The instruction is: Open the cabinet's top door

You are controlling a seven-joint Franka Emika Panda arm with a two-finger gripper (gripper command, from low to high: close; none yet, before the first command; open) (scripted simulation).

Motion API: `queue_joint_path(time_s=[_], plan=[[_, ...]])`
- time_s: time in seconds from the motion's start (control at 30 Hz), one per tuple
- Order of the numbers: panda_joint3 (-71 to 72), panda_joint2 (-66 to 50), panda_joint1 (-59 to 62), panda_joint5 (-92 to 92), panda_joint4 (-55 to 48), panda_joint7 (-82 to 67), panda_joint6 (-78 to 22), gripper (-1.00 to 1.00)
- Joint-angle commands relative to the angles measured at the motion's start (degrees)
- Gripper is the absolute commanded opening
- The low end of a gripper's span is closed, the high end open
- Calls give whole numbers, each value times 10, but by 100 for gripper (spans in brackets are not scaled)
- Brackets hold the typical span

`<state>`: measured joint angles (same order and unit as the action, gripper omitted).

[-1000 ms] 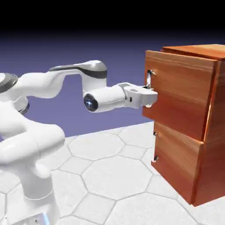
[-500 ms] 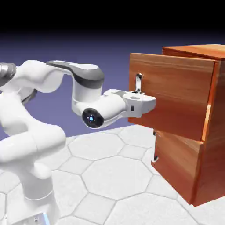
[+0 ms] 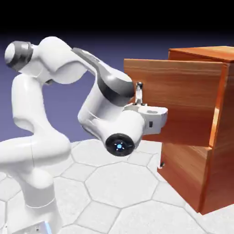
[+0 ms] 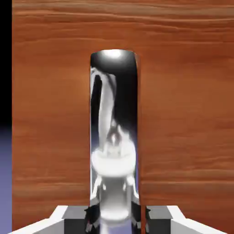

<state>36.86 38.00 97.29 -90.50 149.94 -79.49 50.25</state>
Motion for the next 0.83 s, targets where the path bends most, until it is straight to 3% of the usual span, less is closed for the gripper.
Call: queue_joint_path(time_s=[0.0, 0.33, 0.73, 0.77, 0.8], plan=[[3, -21, 9, 20, -16, -11, -5, -100], [46, -228, 60, 202, -180, -77, -23, -100], [78, -464, 36, 363, -379, -50, -27, -100], [78, -464, 36, 363, -379, -50, -27, 100], [78, -464, 36, 363, -379, -50, -27, 100]])
